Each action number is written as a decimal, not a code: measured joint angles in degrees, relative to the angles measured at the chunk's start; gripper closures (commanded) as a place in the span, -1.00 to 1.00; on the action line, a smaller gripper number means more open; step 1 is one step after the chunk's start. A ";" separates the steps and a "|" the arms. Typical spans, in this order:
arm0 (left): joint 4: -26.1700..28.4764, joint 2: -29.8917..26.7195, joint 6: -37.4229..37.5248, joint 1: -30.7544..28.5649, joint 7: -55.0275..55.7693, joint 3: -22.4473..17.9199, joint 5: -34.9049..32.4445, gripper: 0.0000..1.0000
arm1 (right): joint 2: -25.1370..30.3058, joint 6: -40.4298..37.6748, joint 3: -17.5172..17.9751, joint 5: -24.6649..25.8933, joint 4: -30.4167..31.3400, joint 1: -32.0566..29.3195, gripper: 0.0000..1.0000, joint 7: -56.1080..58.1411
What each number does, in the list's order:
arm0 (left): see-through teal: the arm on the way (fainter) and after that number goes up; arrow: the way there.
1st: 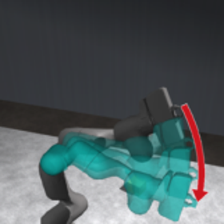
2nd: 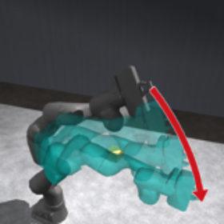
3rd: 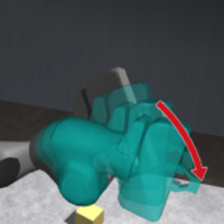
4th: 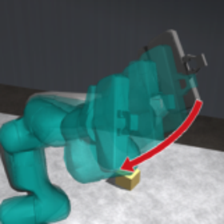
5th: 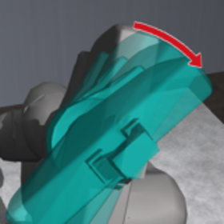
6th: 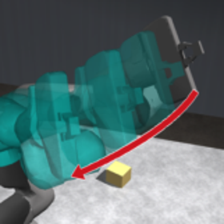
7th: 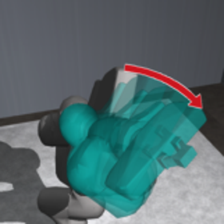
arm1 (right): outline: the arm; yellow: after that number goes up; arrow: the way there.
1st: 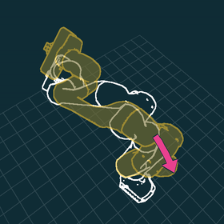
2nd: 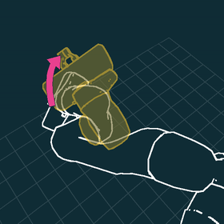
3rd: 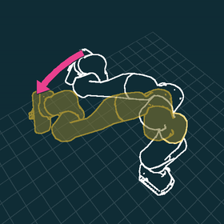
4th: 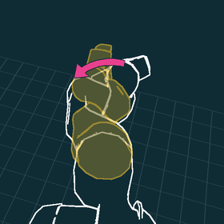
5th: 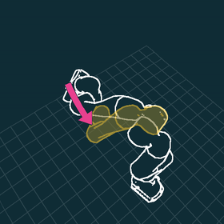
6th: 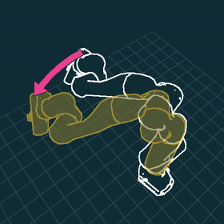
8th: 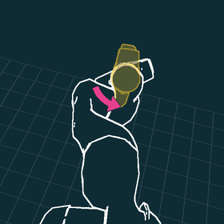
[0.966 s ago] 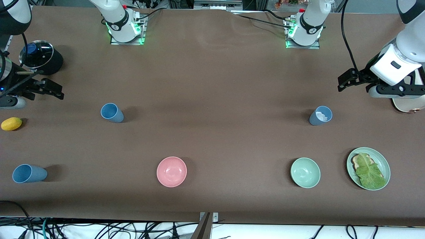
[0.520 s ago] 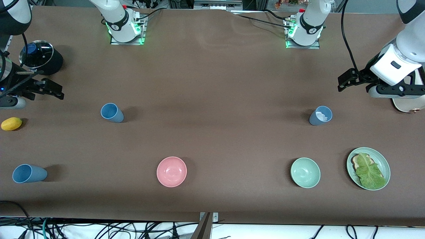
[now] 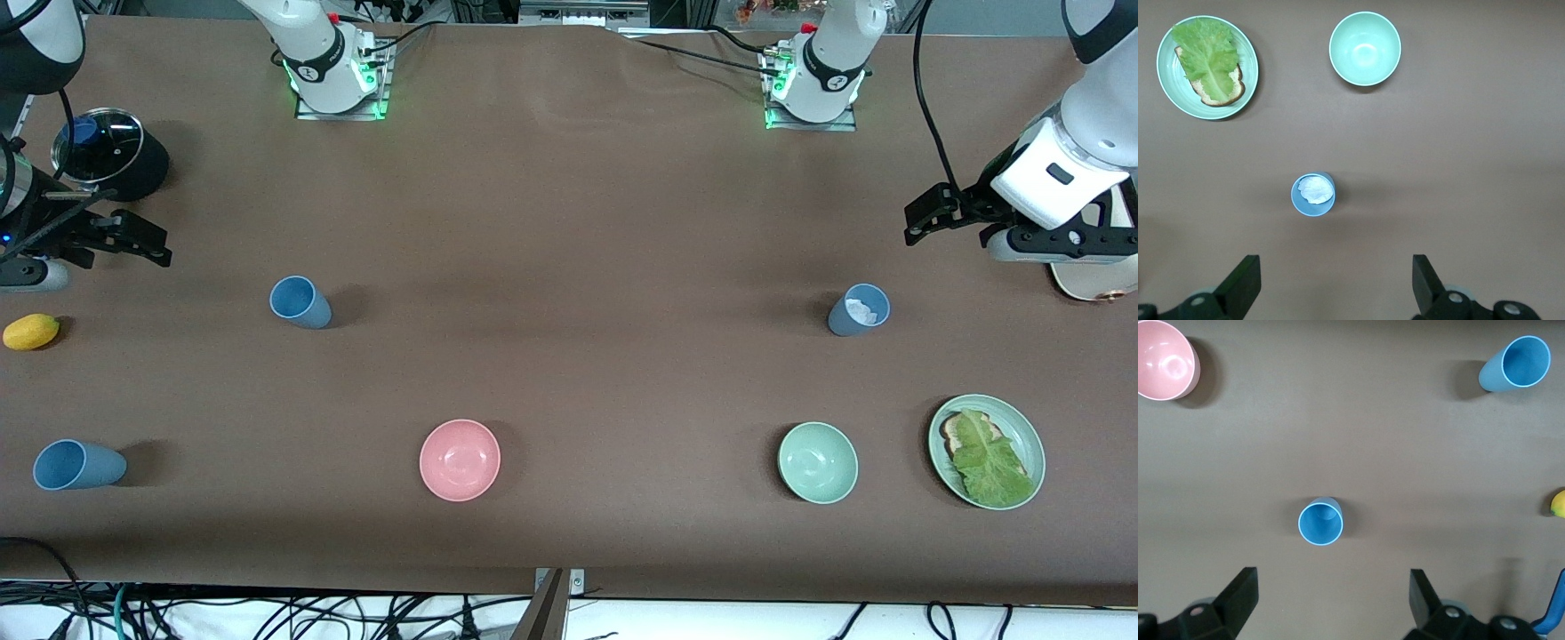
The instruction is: Stack blue cups with both arms
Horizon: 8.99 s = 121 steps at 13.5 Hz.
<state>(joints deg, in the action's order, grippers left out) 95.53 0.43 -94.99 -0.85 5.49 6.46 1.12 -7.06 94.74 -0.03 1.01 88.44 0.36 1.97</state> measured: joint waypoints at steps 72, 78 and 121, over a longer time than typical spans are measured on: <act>19.89 20.36 -26.52 -6.66 -10.09 0.11 -11.85 0.70 | -0.10 0.00 -0.02 0.00 0.04 -0.01 -1.00 0.00; 21.11 20.67 -27.71 -6.64 -11.70 0.20 -11.85 1.00 | -0.11 0.00 -0.02 0.00 0.04 -0.01 -1.00 -0.01; 3.70 32.81 -35.89 12.47 25.87 21.02 -6.16 -1.00 | -6.10 -0.02 -0.27 -0.02 0.20 -0.29 -1.00 0.21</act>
<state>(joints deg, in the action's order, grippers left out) 99.23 33.23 -130.88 11.62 31.36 27.47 -5.04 -13.15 94.73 -0.29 0.99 88.64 0.07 2.18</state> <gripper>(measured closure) 0.401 0.000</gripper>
